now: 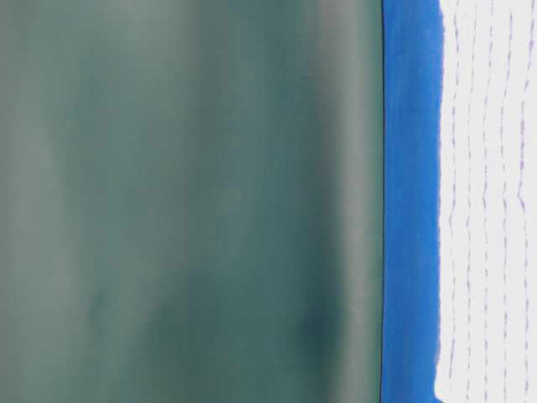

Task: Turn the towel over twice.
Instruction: 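Move both grippers to the towel's far corners and pinch them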

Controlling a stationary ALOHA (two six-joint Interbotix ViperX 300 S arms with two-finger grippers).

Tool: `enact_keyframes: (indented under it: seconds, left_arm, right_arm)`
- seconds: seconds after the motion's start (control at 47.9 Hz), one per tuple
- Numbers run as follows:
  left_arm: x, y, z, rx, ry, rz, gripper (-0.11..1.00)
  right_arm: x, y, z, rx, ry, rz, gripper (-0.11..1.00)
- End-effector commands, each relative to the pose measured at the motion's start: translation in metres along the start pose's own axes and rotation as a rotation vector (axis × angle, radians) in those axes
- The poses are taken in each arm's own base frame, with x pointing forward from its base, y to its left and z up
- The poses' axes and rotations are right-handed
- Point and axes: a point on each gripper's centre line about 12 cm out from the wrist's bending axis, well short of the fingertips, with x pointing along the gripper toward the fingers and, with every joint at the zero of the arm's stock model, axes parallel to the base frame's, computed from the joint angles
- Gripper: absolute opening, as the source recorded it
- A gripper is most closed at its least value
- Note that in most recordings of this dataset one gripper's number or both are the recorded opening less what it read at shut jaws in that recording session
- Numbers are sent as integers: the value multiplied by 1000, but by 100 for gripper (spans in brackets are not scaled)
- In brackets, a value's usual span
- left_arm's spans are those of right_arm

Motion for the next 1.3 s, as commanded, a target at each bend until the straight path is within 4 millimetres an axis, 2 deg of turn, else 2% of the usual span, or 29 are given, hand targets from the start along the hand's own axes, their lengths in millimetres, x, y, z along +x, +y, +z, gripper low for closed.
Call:
enact_keyframes:
  seconds: [0.0,0.167,0.334,0.669,0.71,0.794,0.982,1.024,1.17,1.275]
  left_arm:
    - [4,1,7,-7,-14,8,0]
    - [7,8,1,-1,9,42,0]
    - [14,20,-14,0,75,97,0]
    - [28,58,-66,-35,247,254,3]
    - [28,63,-73,-38,263,273,8]
    - [28,72,-86,-46,290,309,28]
    - [31,85,-117,-63,370,356,81]
    - [32,89,-127,-69,397,367,88]
    - [35,98,-150,-79,441,395,86]
    - [35,106,-168,-89,476,421,84]
  right_arm:
    - [4,-5,8,10,-15,-28,0]
    - [11,-22,-5,43,97,-109,0]
    - [17,-40,-20,90,186,-194,0]
    - [31,-81,-68,142,383,-355,1]
    - [34,-85,-74,148,408,-367,1]
    - [38,-93,-87,161,464,-390,5]
    - [44,-112,-122,195,597,-444,58]
    - [45,-115,-128,201,619,-453,64]
    - [43,-125,-151,220,694,-483,58]
    - [38,-133,-167,239,748,-512,58]
